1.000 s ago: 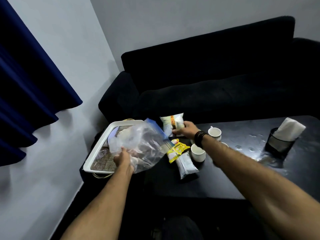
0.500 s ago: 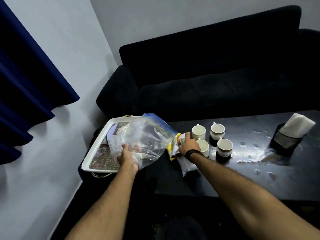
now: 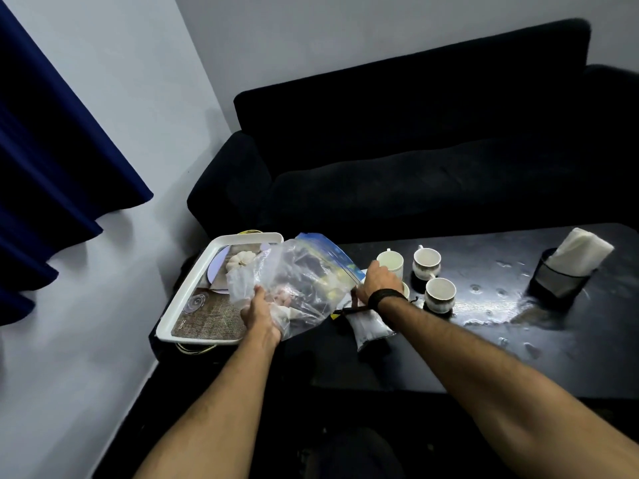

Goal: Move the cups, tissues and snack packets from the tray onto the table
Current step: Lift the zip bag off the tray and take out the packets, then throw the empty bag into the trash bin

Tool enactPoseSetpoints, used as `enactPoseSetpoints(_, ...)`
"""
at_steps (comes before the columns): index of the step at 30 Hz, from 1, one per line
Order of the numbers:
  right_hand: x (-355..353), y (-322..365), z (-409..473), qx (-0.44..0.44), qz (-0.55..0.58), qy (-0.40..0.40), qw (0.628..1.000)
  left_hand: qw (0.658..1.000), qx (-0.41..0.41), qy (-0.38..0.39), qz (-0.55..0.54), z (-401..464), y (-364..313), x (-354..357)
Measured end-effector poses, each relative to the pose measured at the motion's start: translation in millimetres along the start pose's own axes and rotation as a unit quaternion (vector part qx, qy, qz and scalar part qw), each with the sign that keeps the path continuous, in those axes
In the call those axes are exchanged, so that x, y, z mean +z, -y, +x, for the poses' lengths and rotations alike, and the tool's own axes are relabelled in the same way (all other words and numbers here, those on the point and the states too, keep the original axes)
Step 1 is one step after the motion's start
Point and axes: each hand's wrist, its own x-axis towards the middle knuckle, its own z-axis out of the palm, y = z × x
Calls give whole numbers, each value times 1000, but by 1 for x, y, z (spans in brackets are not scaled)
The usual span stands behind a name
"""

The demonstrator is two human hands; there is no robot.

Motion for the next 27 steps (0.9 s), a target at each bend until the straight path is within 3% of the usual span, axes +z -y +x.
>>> enactPoseSetpoints(2,-21,3,4,29,74,5,997,1000,-6,10,29,-5,0,3)
enactPoseSetpoints(3,-34,4,5,60,186,43,980,999,-5,15,44,-9,-1,6)
enactPoseSetpoints(4,-44,4,5,99,330,118,931,998,1,15,55,-13,-1,8)
enactPoseSetpoints(5,-54,3,2,130,448,207,860,998,12,12,63,-18,-1,12)
enactPoseSetpoints(6,-62,1,-2,133,510,280,802,996,24,1,81,-22,0,16)
enactPoseSetpoints(8,-70,0,-12,83,536,363,758,989,51,-13,140,-31,6,28)
enactPoseSetpoints(9,-72,1,-17,55,526,355,770,985,58,6,162,-37,10,36)
enactPoseSetpoints(12,-70,7,-25,-13,459,214,863,953,110,83,269,-61,20,66)
enactPoseSetpoints(15,-75,8,-41,-64,446,218,866,873,195,197,400,-94,26,92)
enactPoseSetpoints(19,-97,-5,-51,-47,472,187,860,787,228,303,487,-125,33,107)
enactPoseSetpoints(21,-111,-18,-54,-55,486,189,852,746,296,295,518,-133,36,112)
enactPoseSetpoints(24,-126,-32,-62,-97,486,186,849,720,355,250,541,-140,37,120)
enactPoseSetpoints(27,-139,-42,-64,-84,517,106,845,737,387,206,514,-144,41,131)
